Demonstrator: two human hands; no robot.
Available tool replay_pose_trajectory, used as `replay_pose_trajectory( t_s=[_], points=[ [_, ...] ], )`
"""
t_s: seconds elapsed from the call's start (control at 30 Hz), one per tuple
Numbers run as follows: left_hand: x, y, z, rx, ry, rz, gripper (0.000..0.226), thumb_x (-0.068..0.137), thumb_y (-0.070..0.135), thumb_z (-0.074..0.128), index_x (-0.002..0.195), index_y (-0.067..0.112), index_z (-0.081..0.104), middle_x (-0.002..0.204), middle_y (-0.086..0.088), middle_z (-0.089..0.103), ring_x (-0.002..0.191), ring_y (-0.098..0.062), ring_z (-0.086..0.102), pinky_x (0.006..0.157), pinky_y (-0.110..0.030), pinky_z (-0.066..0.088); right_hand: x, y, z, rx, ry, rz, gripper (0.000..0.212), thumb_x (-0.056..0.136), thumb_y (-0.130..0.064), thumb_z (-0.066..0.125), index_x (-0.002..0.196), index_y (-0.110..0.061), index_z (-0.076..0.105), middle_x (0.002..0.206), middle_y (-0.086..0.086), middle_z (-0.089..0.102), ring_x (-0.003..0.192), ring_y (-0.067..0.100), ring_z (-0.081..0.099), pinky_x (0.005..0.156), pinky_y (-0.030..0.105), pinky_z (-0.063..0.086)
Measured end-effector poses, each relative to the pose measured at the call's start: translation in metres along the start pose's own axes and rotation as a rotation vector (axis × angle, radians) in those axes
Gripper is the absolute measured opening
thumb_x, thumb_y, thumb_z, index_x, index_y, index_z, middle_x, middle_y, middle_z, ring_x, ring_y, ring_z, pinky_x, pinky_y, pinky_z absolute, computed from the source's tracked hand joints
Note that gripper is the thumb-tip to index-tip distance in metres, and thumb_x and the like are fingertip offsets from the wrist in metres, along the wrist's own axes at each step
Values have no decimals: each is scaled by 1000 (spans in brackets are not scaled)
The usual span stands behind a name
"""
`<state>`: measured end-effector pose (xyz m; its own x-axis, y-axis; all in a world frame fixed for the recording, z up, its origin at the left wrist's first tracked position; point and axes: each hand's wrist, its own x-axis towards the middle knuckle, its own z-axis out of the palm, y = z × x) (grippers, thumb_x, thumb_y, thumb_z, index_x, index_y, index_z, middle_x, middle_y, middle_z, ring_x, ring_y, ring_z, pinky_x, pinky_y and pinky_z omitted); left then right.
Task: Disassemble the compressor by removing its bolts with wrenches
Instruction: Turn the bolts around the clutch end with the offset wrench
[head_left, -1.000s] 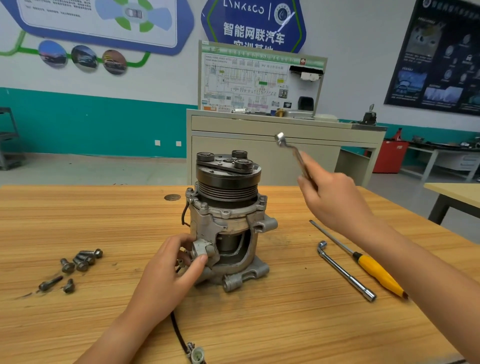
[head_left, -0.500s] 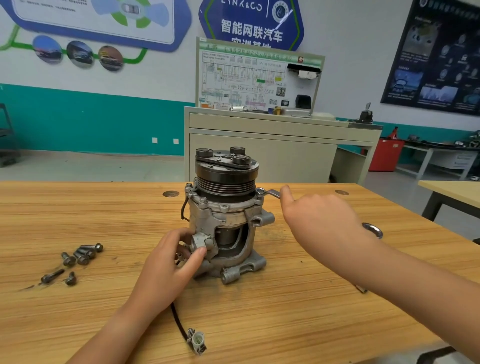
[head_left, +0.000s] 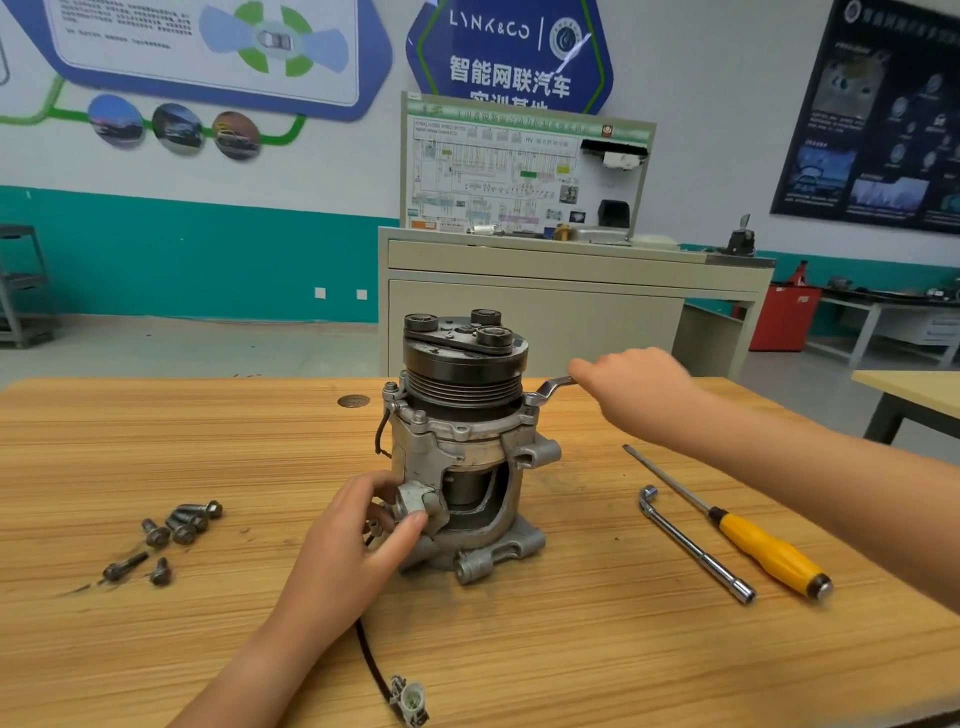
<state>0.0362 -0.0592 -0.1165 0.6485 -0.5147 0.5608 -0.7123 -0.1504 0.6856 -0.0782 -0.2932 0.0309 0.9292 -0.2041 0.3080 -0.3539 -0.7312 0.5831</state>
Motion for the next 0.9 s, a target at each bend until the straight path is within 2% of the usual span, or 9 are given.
replay_pose_trajectory(
  t_s=[0.07, 0.17, 0.23, 0.3, 0.4, 0.5, 0.6, 0.73, 0.9],
  points=[
    [1, -3, -1, -1, -12, 0, 31, 79, 27, 69, 98, 41, 50, 95, 13, 61, 84, 1, 59, 72, -7, 41, 13, -10, 14, 97, 193, -23, 23, 81, 9, 53, 99, -5, 55, 71, 5, 58, 63, 25, 56, 55, 30, 48],
    [2, -4, -3, 2, -23, 6, 33, 78, 27, 71, 99, 42, 50, 96, 14, 61, 85, 2, 59, 74, -4, 40, 25, -22, 26, 313, 421, -13, 25, 58, 21, 67, 76, 3, 65, 64, 15, 65, 52, 30, 57, 45, 31, 50],
    [1, -4, -3, -2, -21, 14, 34, 78, 27, 71, 99, 43, 50, 96, 15, 61, 85, 2, 59, 73, -4, 40, 28, -23, 26, 369, 421, -6, 31, 70, 17, 61, 95, 2, 67, 79, 17, 69, 67, 34, 62, 60, 38, 52],
    [1, -4, -3, -4, -16, 23, 34, 78, 26, 72, 98, 43, 50, 95, 15, 61, 85, 2, 59, 73, -4, 39, 20, -17, 25, 342, 409, 22, 45, 83, 9, 53, 127, -4, 53, 91, 16, 69, 81, 33, 64, 82, 44, 48],
    [1, -4, -3, 11, -10, 39, 35, 78, 26, 71, 98, 44, 49, 95, 15, 60, 85, 2, 59, 72, -3, 39, -15, -4, 22, 385, 483, 106, 48, 81, 6, 61, 128, -2, 51, 67, 13, 65, 51, 29, 58, 51, 34, 46],
    [1, -4, -2, 24, 5, 54, 36, 78, 25, 71, 97, 44, 48, 93, 13, 60, 85, 3, 58, 72, -3, 39, -51, 0, 10, 441, 388, 202, 33, 92, -12, 53, 124, -5, 52, 66, 10, 62, 46, 24, 48, 41, 26, 37],
    [1, -2, -2, 36, 7, 60, 35, 78, 25, 70, 97, 45, 47, 94, 14, 60, 86, 5, 57, 72, -2, 38, -65, 4, 2, 327, 205, 202, 34, 97, -21, 40, 131, -20, 39, 77, 2, 62, 62, 22, 56, 50, 31, 45],
    [1, 0, -3, 37, 7, 52, 37, 79, 24, 71, 97, 45, 47, 95, 15, 60, 85, 5, 57, 71, -1, 38, -66, -10, -8, 307, 81, 145, 41, 96, -14, 39, 133, -28, 29, 73, -3, 55, 63, 18, 51, 50, 29, 38],
    [-1, 1, -3, 28, 0, 41, 34, 79, 23, 70, 99, 42, 49, 95, 12, 60, 87, 4, 57, 72, -2, 39, -63, -30, -33, 143, -63, 137, 40, 88, 1, 39, 126, -11, 36, 61, -2, 33, 50, 13, 30, 41, 26, 20]
  ],
)
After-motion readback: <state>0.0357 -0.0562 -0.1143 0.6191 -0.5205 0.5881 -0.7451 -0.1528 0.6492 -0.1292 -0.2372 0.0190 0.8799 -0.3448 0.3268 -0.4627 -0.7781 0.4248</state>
